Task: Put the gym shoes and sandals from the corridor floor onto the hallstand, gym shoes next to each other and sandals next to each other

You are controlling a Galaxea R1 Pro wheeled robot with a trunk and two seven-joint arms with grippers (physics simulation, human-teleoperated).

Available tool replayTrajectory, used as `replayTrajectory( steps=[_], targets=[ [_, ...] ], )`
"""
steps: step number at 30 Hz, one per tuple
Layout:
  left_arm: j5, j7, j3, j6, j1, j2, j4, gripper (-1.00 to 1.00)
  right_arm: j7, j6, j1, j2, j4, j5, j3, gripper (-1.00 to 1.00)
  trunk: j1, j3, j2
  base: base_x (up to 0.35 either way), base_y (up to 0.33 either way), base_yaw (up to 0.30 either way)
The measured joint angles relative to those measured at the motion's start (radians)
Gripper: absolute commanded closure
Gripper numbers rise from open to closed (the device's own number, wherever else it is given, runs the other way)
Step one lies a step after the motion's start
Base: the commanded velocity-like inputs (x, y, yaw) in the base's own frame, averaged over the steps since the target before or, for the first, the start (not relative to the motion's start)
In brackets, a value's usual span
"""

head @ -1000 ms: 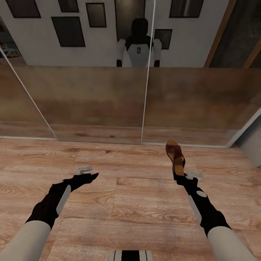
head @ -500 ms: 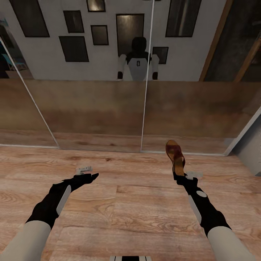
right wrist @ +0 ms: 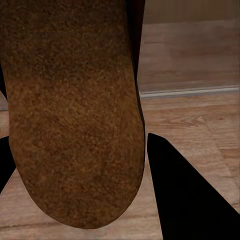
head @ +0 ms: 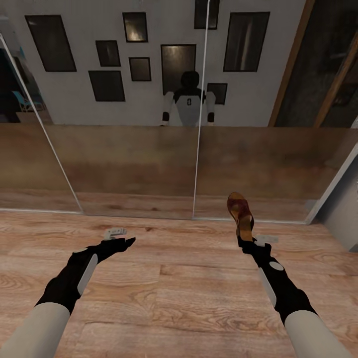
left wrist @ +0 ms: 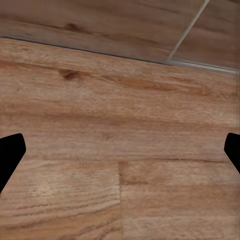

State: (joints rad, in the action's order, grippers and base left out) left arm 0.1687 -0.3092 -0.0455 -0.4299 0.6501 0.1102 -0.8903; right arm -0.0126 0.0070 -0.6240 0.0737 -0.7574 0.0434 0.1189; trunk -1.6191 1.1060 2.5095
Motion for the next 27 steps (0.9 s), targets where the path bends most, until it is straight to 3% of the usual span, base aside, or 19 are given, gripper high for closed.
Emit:
replayTrajectory(
  steps=[18,27],
  targets=[
    [0.001,0.0,0.0,0.001,0.0,0.0,0.028,-1.0,0.0,0.0,0.0,0.0,0.0,0.0,0.0,1.0,0.0,-0.03,0.0,0.0,0.0,0.002],
    [0.002,0.0,0.0,0.001,0.0,0.0,0.029,-1.0,0.002,0.0,0.0,0.0,0.001,0.0,0.0,1.0,0.0,-0.043,0.0,0.0,0.0,0.146]
  ],
)
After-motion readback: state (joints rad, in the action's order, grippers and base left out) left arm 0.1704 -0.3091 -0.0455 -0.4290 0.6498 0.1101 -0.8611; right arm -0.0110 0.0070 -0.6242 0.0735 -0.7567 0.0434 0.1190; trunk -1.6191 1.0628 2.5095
